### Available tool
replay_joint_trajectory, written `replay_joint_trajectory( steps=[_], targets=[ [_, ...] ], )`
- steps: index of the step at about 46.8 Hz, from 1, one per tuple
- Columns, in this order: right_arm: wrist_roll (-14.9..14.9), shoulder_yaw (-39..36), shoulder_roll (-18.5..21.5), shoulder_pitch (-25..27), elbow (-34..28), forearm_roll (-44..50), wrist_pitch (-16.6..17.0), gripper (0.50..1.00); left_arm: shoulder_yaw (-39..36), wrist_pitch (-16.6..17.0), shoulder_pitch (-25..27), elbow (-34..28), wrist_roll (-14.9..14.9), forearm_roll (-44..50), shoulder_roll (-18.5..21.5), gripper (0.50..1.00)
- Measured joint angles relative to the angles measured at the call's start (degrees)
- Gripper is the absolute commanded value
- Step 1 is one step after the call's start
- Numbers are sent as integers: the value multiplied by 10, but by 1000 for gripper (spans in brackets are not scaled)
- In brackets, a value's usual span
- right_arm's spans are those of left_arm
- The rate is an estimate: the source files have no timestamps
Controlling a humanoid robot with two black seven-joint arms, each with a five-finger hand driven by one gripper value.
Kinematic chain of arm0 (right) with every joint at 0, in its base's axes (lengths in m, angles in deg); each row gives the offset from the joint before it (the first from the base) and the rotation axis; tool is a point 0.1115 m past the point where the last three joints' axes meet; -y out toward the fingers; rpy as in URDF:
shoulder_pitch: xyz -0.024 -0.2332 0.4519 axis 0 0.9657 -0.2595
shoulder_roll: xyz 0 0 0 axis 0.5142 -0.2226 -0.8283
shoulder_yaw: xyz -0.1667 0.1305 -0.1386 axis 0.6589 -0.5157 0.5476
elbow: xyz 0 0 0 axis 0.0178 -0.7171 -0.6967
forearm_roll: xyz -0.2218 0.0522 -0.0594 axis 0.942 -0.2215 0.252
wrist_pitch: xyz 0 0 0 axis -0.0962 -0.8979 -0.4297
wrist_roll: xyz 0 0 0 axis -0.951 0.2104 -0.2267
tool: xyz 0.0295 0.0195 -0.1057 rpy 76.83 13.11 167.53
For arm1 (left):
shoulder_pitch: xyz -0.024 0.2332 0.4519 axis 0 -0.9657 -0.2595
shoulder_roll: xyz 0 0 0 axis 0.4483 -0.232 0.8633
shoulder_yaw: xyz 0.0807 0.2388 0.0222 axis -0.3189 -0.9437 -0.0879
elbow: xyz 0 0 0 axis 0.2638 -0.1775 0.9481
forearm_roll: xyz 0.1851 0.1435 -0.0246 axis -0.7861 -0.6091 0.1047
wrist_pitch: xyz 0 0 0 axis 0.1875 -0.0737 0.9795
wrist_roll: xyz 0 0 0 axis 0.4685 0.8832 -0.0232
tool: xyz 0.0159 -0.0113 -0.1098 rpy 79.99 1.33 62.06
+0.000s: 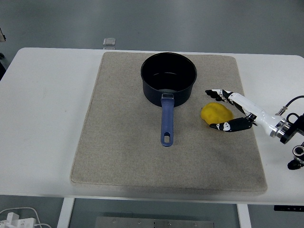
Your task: Put the potato in the blue pot
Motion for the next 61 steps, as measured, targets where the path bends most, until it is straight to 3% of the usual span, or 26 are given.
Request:
replay_joint_trajectory(
  steps=[17, 22, 24, 27, 61],
  targets=[
    [5, 11, 11, 6, -18, 0, 2, 897, 0, 1, -1, 1, 0, 1, 0, 999],
    [6, 11, 13, 9, -18, -1, 2, 768, 0, 1, -1, 1, 0, 1, 0, 999],
    [7, 11, 15, 10, -18, -1, 2, 677, 0, 1, -1, 1, 0, 1, 0, 999],
    [9, 11, 16, 11, -19, -1, 1, 500, 0, 1, -1, 1, 0, 1, 0, 999],
    [6, 11, 17, 11, -20, -2, -33, 500, -1, 0, 0, 1, 0, 0, 0, 999]
  ],
)
